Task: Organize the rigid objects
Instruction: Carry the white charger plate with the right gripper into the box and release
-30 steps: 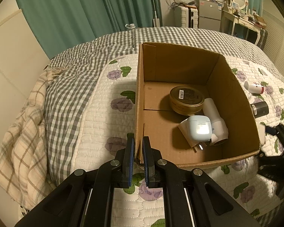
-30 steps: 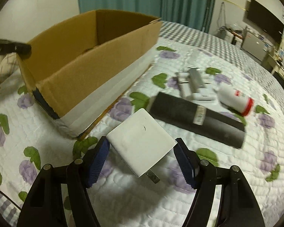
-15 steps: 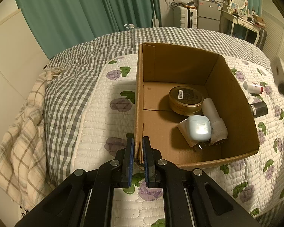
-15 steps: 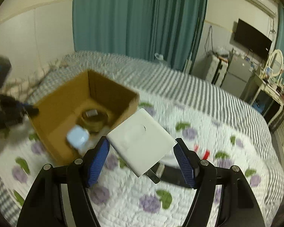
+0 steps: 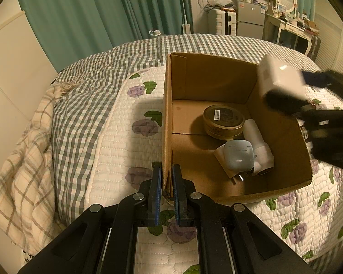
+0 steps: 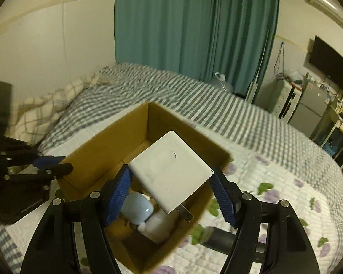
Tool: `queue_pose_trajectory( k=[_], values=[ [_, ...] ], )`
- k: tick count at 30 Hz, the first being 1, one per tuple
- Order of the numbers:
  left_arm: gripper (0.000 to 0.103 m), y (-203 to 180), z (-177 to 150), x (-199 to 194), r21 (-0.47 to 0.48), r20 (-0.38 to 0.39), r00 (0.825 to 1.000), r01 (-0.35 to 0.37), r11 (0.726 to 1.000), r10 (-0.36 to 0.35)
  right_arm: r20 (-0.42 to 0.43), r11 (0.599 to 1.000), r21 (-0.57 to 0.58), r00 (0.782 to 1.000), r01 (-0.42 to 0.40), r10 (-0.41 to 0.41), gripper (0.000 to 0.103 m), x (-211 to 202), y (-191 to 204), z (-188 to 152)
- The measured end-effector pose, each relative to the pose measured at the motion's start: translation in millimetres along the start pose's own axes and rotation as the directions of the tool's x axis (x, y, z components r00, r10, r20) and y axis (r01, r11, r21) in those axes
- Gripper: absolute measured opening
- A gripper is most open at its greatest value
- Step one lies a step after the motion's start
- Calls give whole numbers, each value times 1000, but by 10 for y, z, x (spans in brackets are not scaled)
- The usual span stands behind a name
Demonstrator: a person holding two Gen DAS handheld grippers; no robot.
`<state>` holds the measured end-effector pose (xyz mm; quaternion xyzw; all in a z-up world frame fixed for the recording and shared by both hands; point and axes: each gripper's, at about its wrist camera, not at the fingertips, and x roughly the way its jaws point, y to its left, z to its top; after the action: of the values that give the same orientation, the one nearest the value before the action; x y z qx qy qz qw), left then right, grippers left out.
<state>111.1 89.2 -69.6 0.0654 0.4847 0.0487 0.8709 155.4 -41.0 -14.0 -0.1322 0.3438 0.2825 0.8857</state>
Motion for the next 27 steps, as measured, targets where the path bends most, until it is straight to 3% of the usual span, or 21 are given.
queue_pose_trajectory(
  k=[7,13,18,21,27],
  values=[
    [8,19,4,18,5,2,1000,6,1000,-6,-100,1000,-11,995,4,-5,69,564,69,-139],
    [8,20,5,26,4,2,1000,6,1000,-6,-128,1000,-3,992,8,-9,70,687,-3,-265],
    [8,22,6,27,5,1,1000,5,1000,-5,-106,1000,3,994,7,-6,71,631,-55,-309],
    [8,20,6,32,3,-2,1000,11,1000,-11,-57,1000,-8,998,27,-28,87,478,-61,-292],
    [8,30,11,25,-2,-6,1000,4,1000,-4,9,999,4,999,36,-36,87,-1,-252,-192]
  ],
)
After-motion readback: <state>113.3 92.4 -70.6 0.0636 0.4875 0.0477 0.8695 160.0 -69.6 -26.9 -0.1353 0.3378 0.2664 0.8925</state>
